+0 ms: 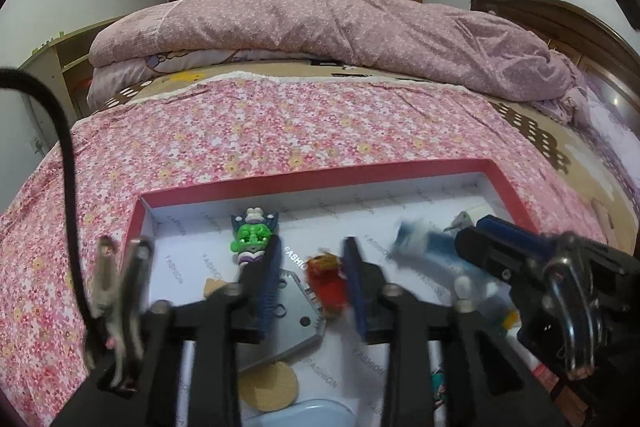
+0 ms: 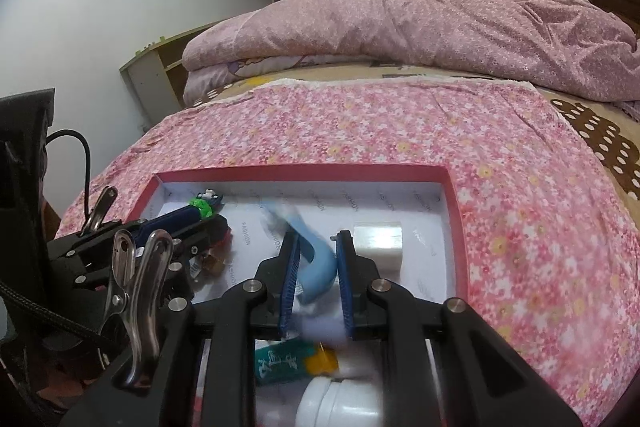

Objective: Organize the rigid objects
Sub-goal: 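Carry red keychain into tray with left while right carries curved tube in, open both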

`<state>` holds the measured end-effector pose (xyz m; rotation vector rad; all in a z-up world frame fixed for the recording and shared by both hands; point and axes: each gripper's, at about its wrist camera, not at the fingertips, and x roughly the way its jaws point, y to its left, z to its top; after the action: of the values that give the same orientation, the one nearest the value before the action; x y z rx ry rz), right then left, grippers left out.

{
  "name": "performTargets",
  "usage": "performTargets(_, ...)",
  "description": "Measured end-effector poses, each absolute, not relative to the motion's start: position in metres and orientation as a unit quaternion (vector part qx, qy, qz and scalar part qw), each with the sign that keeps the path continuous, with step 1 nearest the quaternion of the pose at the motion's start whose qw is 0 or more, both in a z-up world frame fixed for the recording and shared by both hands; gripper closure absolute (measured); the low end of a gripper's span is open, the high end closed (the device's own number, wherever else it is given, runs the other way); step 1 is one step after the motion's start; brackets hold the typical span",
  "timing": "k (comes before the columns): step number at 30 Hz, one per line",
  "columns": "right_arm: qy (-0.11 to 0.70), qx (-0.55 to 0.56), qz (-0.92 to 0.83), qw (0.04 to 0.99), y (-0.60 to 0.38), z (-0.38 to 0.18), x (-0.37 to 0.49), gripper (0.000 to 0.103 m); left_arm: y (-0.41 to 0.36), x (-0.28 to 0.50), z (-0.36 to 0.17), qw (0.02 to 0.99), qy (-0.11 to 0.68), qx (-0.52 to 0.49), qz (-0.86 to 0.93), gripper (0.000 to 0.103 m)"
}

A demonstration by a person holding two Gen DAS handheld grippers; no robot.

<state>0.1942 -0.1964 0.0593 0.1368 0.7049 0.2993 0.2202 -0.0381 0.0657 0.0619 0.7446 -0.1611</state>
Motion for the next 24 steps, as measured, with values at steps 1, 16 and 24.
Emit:
performTargets(1, 0.345, 0.067, 0.146, 0.925, -0.196, 0.058, 0.195, 0.081, -0.038, 0.220, 0.066, 0.928, 0.362, 0.031, -0.077, 0.053)
performTargets(16, 0.322, 0.052, 0.150, 0.933, -0.192, 0.080, 0.167, 0.050, -0.029, 0.191, 0.086, 0.932, 0.355, 0.023, -0.062, 0.048)
performTargets(24, 0.316, 0.042, 0.144, 0.937, -0.191, 0.093, 0.136, 0.049, -0.019, 0.159, 0.095, 0.930, 0.363, 0.012, -0.051, 0.047)
